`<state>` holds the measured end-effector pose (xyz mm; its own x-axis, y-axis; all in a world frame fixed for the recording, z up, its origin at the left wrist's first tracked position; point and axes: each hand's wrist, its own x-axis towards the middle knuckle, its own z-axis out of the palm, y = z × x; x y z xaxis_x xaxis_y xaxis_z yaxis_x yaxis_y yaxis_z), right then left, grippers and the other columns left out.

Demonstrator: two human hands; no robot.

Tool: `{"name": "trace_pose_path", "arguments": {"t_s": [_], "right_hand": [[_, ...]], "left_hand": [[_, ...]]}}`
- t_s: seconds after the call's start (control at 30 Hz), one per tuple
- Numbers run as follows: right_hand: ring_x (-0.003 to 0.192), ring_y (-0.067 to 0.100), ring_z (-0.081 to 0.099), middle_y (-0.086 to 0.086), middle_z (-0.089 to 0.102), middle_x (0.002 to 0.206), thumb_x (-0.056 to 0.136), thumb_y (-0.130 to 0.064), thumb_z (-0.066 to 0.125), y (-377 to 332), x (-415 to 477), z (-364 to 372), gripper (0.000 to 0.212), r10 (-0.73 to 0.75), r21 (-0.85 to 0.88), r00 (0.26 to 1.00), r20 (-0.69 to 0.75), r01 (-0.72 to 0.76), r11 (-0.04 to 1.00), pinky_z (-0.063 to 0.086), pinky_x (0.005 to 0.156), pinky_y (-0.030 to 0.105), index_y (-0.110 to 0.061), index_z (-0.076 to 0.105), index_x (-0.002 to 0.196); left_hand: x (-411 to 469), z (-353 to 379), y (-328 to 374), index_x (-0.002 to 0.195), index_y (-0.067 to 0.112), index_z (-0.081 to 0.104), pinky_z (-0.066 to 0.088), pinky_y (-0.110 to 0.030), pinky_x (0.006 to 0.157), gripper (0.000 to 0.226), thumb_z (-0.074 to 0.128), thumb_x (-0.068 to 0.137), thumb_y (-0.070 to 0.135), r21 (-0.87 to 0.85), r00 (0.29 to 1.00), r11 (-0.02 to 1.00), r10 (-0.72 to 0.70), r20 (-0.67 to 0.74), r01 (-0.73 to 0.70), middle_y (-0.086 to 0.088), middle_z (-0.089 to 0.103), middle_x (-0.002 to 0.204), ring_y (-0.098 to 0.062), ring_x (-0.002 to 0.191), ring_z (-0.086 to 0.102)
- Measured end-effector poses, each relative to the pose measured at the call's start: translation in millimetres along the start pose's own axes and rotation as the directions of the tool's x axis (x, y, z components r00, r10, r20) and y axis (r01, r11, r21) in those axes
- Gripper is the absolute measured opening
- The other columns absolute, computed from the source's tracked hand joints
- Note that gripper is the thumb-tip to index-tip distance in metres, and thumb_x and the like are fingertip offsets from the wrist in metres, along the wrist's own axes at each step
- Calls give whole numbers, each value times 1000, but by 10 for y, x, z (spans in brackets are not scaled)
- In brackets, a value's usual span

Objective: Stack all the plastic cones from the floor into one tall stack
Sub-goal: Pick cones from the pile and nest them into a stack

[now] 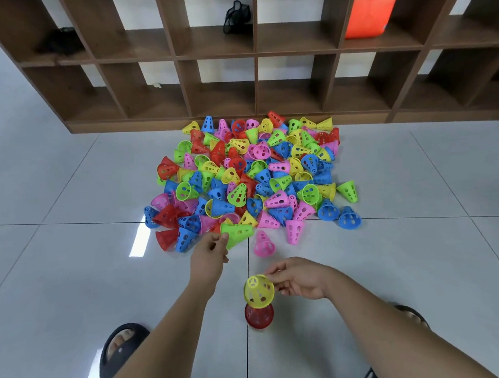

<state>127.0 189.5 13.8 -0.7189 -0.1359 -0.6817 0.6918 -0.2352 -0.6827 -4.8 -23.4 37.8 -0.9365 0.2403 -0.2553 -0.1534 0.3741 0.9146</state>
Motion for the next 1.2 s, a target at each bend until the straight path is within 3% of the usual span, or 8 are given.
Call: {"name": "trace_pose_path", "arguments": {"t_s": [0.23,0.47,0.63,0.77,0.97,1.03,1.1,1.2], "right_hand": [[79,16,70,8,74,92,94,-12,76,170,-29,115,17,73,-115,997,-16,-75,991,52,66,25,-11,70,110],[71,18,68,9,72,89,94,-5,67,366,85,72,15,83,-224,984,-161,-118,967,56,65,29,-8,72,107],[71,18,70,6,74,86,93,-5,63,308,170,-61,19,25,-318,937,-349,-144,937,60,69,33,-6,71,109],[71,21,66,8,68,93,94,-4,59,213,247,-217,17,-59,-303,886,-460,-94,948,51,62,30,-9,68,108],[71,19,64,7,66,96,91,-4,59,59,413,-500,20,-137,-359,841,-523,-71,930,50,59,29,-14,67,106],[74,21,66,6,68,100,89,-7,62,13,488,-606,20,-173,-400,826,-537,-69,914,53,64,32,-22,67,102],[89,26,70,4,70,109,88,-12,65,-36,588,-722,20,-235,-495,807,-541,-80,865,58,78,39,-28,67,100],[103,27,67,8,65,123,91,-12,65,-172,654,-779,25,-334,-608,769,-546,-89,789,55,90,38,-22,71,113]], "left_hand": [[-184,-12,247,75,17,48,28,-27,54,42,69,103,40,-189,927,974,-44,371,122,-2,43,68,-17,60,37],[-369,-26,178,75,22,50,21,-28,57,38,71,101,41,19,700,966,-200,685,257,2,38,70,-15,62,30],[-416,-45,-61,76,22,51,19,-31,60,38,71,100,45,207,573,941,-327,751,267,2,37,69,-15,60,31],[-407,-11,-249,82,20,56,27,-27,57,39,72,96,53,295,576,914,-404,711,278,3,43,70,-13,59,39],[-328,10,-463,82,22,66,30,-24,54,39,73,93,59,362,595,878,-479,645,315,4,45,71,-12,59,40],[-286,26,-533,82,23,66,30,-24,54,39,75,91,60,375,601,869,-494,629,322,4,47,72,-11,59,41],[-232,54,-586,83,23,64,31,-24,54,39,76,90,59,399,615,860,-507,605,317,3,50,74,-12,59,43],[-130,126,-630,87,21,66,35,-23,54,36,74,92,55,405,651,860,-504,568,311,1,58,81,-13,63,47]]}}
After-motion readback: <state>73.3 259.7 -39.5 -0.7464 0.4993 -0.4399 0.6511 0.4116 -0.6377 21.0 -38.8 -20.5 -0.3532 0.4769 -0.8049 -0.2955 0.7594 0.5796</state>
